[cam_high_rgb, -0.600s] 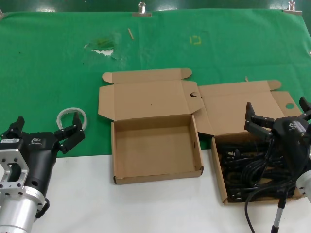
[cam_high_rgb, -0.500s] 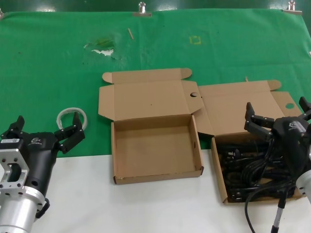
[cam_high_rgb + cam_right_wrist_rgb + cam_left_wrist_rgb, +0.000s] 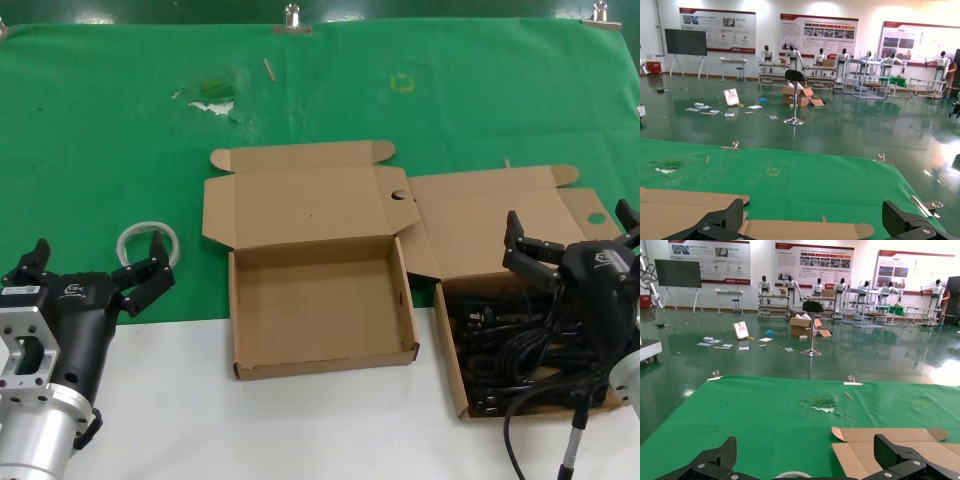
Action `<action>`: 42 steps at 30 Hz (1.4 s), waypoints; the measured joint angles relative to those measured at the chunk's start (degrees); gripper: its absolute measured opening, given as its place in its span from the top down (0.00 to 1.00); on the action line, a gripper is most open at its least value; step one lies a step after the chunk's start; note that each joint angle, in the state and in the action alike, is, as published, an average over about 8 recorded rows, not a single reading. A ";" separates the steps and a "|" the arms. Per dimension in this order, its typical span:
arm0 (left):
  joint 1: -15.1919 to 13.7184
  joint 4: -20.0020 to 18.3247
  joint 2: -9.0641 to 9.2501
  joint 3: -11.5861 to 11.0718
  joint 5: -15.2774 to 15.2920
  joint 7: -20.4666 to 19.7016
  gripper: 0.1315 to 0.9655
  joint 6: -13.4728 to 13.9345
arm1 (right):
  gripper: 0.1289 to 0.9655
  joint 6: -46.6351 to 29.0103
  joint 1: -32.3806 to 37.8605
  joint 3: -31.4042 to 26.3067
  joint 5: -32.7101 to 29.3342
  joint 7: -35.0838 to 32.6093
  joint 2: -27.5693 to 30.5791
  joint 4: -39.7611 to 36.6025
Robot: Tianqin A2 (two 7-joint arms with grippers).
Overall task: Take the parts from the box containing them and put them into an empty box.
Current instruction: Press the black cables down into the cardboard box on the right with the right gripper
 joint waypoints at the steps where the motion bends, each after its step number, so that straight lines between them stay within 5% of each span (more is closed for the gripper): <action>1: 0.00 0.00 0.00 0.00 0.00 0.00 0.00 0.00 | 0.00 0.00 0.00 0.00 0.00 0.00 0.00 0.00; 16: 0.00 0.00 0.00 0.00 0.00 0.00 0.08 0.00 | 0.00 0.00 0.00 0.00 0.00 0.00 0.00 0.00; 24: 0.00 0.00 0.00 0.00 0.00 0.00 0.23 0.00 | 0.00 0.00 0.00 0.00 0.00 0.00 0.00 0.00; 28: 0.00 0.00 0.00 0.00 0.00 0.00 0.23 0.00 | 0.00 0.00 0.00 0.00 0.00 0.00 0.00 0.00; 42: 0.00 0.00 0.00 0.00 0.00 0.00 0.61 0.00 | 0.00 0.00 0.00 0.00 0.00 0.00 0.00 0.00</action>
